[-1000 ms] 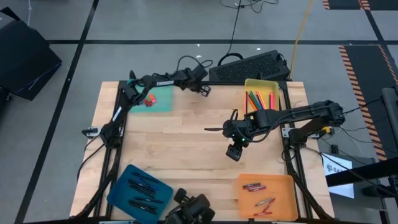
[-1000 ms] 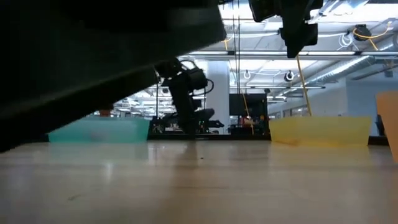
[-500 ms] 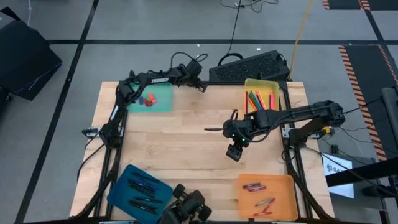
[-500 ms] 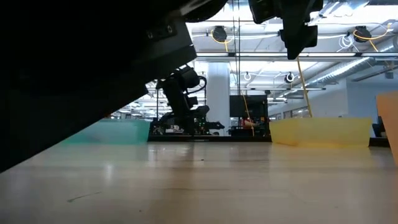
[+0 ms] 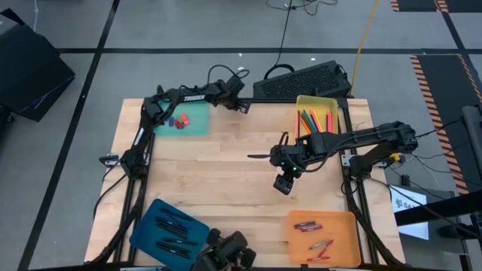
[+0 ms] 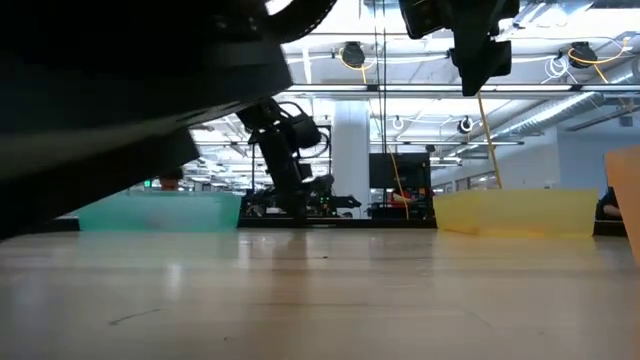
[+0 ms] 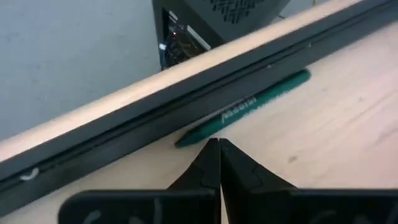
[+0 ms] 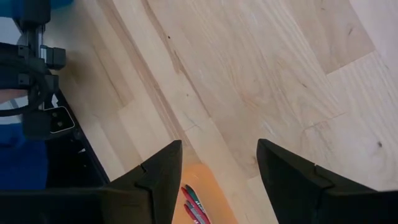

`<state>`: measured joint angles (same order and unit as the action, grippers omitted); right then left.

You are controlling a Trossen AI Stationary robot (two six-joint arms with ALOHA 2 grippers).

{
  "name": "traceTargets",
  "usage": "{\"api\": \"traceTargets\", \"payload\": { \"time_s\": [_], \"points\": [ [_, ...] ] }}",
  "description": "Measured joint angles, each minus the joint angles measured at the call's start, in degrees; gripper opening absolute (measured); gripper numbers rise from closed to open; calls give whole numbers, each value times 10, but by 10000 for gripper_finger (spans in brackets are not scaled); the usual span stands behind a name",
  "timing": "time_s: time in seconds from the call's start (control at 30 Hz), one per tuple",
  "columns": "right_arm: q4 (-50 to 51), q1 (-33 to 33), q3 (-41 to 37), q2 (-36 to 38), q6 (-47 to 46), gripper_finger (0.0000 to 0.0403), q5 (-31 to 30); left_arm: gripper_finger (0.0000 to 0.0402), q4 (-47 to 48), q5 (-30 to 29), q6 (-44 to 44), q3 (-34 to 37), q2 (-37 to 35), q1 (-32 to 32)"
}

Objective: Sort crayons/erasers/pens/pencils in bins
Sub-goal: Put the green crayon into the orange bin

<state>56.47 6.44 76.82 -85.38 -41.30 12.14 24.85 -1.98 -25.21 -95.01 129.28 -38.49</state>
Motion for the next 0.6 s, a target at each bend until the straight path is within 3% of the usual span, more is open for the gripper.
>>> {"api": "traceTargets", "payload": {
  "time_s": [0.6],
  "points": [
    [0, 0, 0, 0, 0, 201, 0, 0, -26, -27, -26, -1, 0, -2]
  ]
}}
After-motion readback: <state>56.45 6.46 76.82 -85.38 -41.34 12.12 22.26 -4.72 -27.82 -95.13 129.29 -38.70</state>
